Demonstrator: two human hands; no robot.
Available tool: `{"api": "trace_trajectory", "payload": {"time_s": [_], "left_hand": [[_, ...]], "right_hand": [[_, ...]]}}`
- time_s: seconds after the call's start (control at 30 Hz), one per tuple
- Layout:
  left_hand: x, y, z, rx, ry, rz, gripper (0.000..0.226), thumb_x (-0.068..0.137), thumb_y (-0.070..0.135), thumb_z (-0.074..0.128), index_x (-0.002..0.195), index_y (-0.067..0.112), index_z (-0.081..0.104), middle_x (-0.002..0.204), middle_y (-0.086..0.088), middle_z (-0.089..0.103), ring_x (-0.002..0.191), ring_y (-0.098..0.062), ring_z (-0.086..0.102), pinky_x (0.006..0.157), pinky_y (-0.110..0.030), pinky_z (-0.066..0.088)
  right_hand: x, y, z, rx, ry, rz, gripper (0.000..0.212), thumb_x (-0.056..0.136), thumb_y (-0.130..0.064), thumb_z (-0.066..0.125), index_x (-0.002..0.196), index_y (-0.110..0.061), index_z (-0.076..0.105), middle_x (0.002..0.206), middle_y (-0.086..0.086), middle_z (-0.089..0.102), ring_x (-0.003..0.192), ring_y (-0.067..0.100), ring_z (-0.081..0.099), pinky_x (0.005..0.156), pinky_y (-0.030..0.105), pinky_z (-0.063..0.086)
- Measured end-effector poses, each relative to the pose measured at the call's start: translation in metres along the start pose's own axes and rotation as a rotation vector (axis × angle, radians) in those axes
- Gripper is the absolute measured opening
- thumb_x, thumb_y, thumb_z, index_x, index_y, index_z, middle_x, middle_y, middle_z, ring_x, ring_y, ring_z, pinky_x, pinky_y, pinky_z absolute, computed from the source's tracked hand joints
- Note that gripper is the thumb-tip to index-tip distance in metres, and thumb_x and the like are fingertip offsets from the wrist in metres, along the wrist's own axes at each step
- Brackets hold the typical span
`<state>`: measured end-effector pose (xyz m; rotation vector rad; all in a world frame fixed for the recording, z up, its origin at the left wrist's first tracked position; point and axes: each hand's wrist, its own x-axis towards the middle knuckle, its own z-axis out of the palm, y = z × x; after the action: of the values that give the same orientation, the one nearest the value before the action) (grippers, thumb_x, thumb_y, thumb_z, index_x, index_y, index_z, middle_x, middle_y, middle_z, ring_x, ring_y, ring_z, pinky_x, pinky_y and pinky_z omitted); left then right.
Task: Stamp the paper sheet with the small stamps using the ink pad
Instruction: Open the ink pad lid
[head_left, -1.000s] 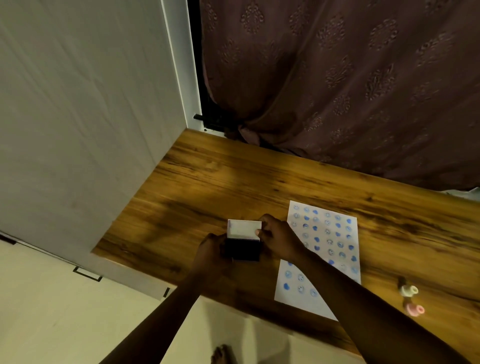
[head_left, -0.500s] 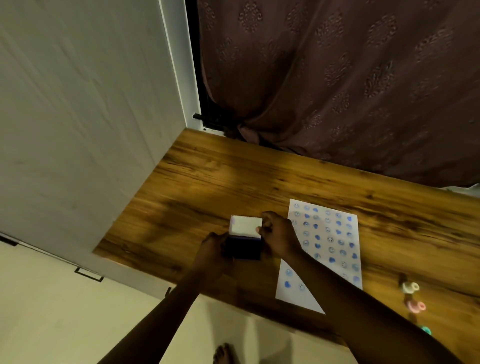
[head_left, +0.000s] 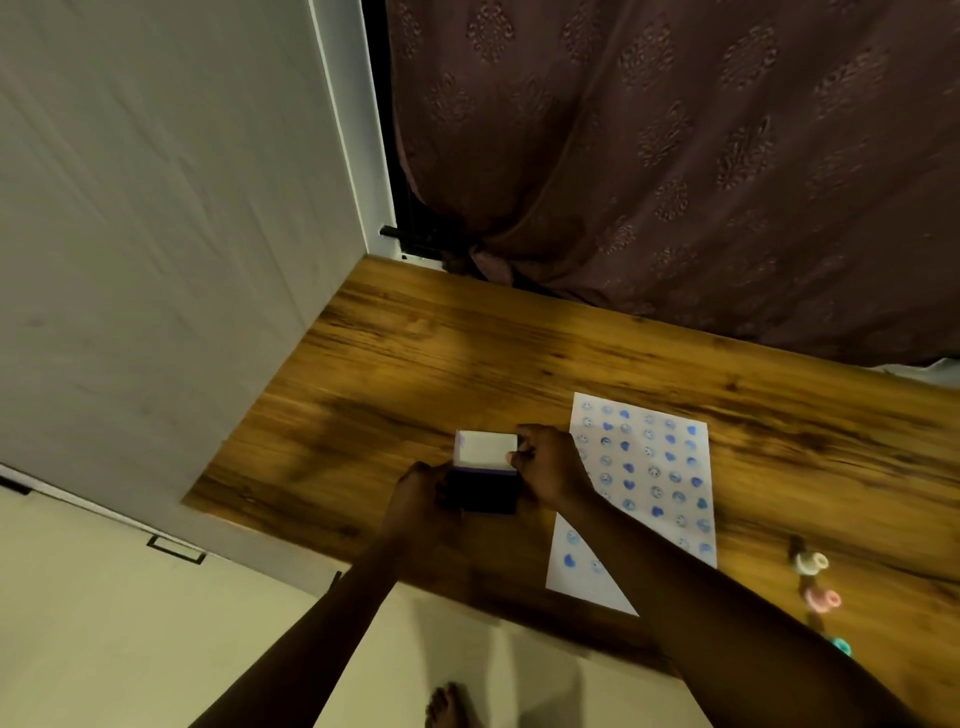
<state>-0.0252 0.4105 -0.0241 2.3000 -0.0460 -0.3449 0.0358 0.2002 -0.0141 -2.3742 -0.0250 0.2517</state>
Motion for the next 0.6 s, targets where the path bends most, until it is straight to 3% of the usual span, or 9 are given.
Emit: {"api": "trace_trajectory", "payload": {"time_s": [0.1,0.2,0.27,0.4,0.53,0.6], "left_hand": [[-0.001,0.001,0.001,-0.006,0.042,0.000,0.056,0.086,0.017,0.078,0.139,0.016,0.061,0.137,-0.006,0.069,0.124,-0.018,0.066,0.104,-0.028,0.052],[-0.002,0.004,0.004,-0.031,0.133,-0.016,0.041,0.083,0.015,0.082,0.122,0.016,0.070,0.116,-0.005,0.078,0.095,-0.006,0.071,0.084,-0.013,0.056],[-0.003,0.012,0.008,-0.041,0.160,-0.035,0.047,0.082,0.016,0.083,0.127,0.016,0.068,0.115,-0.006,0.075,0.092,-0.010,0.071,0.071,-0.003,0.050],[-0.006,0.043,0.026,-0.097,0.206,-0.018,0.050,0.086,0.013,0.080,0.133,0.014,0.064,0.123,-0.004,0.066,0.099,-0.009,0.062,0.078,-0.005,0.046],[-0.009,0.082,0.054,-0.142,0.124,0.064,0.030,0.088,0.014,0.078,0.116,0.019,0.069,0.112,0.000,0.076,0.102,-0.016,0.072,0.092,-0.029,0.056],[-0.010,0.099,0.071,-0.147,0.118,0.031,0.028,0.088,0.023,0.078,0.115,0.021,0.069,0.108,0.003,0.075,0.098,-0.013,0.072,0.087,-0.029,0.057]], "right_hand": [[-0.008,0.000,-0.010,-0.006,0.022,-0.001,0.031,0.095,-0.020,0.070,0.124,-0.009,0.067,0.124,0.011,0.072,0.117,0.028,0.067,0.096,0.030,0.053],[-0.025,0.004,-0.031,0.028,0.074,-0.004,0.027,0.094,-0.021,0.072,0.119,-0.010,0.072,0.120,0.009,0.075,0.112,0.024,0.070,0.087,0.021,0.048],[-0.040,0.008,-0.048,0.065,0.105,-0.008,0.026,0.093,-0.024,0.073,0.116,-0.012,0.074,0.115,0.006,0.077,0.106,0.019,0.072,0.086,0.019,0.049],[-0.080,0.025,-0.085,0.117,0.160,-0.016,0.024,0.092,-0.025,0.075,0.113,-0.016,0.078,0.110,0.000,0.079,0.100,0.009,0.073,0.091,0.019,0.056],[-0.120,0.051,-0.117,0.099,0.234,0.020,0.025,0.092,-0.022,0.075,0.116,-0.015,0.077,0.113,-0.003,0.078,0.102,0.010,0.073,0.095,0.025,0.058],[-0.137,0.067,-0.135,0.054,0.287,0.029,0.024,0.091,-0.023,0.075,0.114,-0.016,0.078,0.108,-0.002,0.079,0.097,0.010,0.074,0.092,0.027,0.058]]}}
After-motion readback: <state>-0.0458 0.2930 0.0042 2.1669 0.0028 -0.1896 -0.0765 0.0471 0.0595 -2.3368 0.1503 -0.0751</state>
